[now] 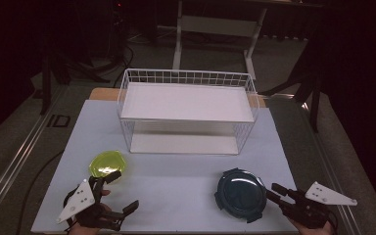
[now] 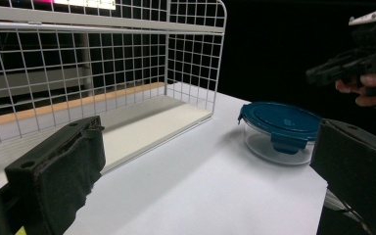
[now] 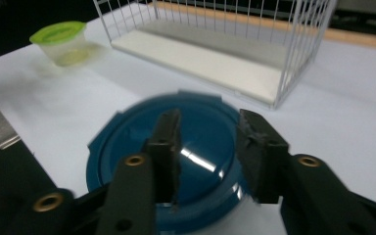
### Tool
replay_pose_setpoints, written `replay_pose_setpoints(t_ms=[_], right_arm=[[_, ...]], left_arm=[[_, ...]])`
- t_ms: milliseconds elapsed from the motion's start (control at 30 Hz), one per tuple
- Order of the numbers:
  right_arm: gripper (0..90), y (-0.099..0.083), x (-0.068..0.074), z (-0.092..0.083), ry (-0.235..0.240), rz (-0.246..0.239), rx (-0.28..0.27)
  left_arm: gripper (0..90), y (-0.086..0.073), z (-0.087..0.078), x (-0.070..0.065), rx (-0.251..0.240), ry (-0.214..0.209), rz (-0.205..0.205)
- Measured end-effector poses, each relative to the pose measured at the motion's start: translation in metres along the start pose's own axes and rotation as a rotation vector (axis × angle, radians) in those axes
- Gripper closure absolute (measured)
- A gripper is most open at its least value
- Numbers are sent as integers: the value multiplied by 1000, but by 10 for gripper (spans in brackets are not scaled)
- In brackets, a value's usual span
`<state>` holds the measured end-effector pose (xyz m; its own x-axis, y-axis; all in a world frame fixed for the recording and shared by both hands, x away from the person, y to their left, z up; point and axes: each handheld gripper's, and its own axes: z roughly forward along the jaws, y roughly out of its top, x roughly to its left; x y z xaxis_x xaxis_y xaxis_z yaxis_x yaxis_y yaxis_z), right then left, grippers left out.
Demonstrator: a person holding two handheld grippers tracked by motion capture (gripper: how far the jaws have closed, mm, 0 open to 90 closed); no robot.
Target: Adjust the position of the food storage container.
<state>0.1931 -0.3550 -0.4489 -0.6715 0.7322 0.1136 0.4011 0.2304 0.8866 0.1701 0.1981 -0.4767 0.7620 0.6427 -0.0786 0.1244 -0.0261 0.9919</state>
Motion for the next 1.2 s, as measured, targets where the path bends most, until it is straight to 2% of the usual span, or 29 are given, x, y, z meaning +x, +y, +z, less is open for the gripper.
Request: replay_pose_setpoints(t_ms=[167,400,500,767,1133,1200], right_arm=[[756,-16,-8,-1,-6,19,44],[895,-30,-11,1,-10,12,107],[897,-36,-12,2,-3,11,133],[899,-45,-10,8,38,10,160],[900,-39,-10,12,54,-2,171],[900,-40,-9,17,71,20,159]], left_arm=[[0,0,0,-1,1,-2,3],[0,-1,1,-1,5,-1,4],[0,0,1,-1,5,-2,5],[0,-1,1,-2,8,-4,8],[0,-1,4,-3,17,-10,11],[0,-1,4,-3,18,-9,13]])
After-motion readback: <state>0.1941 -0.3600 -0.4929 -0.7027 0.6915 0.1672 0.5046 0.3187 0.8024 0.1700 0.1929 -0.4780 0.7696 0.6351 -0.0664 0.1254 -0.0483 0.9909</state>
